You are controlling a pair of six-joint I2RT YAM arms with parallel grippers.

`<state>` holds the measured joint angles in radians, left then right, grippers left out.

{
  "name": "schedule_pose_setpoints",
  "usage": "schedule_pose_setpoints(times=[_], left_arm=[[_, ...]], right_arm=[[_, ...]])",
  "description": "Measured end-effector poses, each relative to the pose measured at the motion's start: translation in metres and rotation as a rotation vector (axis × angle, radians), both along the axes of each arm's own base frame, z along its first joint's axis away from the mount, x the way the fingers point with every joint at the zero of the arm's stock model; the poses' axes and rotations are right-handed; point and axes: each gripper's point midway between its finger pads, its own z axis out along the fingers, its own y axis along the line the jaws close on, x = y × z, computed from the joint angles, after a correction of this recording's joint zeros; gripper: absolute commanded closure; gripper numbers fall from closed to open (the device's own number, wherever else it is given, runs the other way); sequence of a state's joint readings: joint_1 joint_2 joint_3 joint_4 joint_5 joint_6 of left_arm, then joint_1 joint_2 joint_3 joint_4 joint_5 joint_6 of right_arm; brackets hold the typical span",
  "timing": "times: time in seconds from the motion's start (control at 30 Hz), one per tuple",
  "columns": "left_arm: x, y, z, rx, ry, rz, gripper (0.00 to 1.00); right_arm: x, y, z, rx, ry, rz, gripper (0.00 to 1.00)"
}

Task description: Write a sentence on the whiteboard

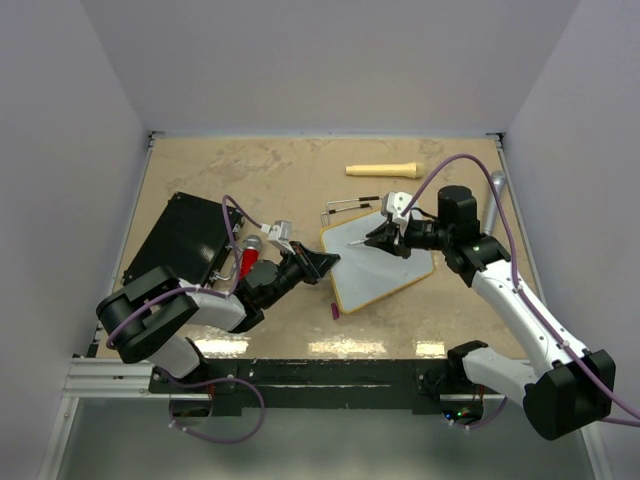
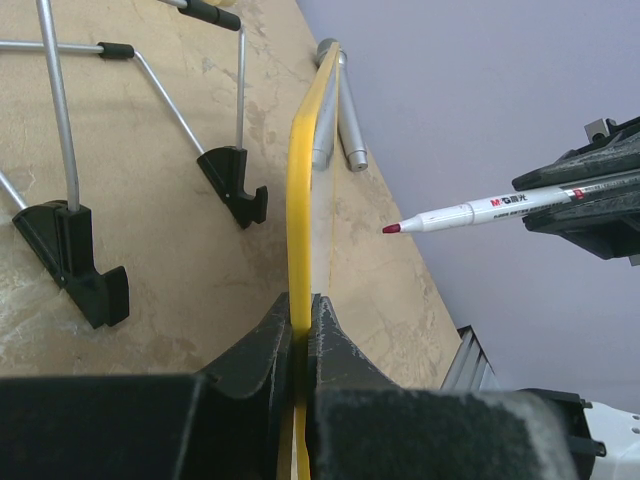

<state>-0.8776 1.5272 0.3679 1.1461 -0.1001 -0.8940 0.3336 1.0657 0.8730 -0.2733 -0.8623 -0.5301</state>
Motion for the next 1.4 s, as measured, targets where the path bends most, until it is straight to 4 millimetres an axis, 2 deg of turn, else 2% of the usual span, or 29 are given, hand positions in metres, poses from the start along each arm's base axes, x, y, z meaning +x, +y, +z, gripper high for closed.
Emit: schedule_pose_setpoints(times=[1.4], left_arm=[[-0.0011, -0.001, 0.0018, 0.008, -0.021, -0.01, 1.0]], right_arm=[[-0.0022, 0.0056, -0.0013, -0.015, -0.014, 0.009, 1.0]])
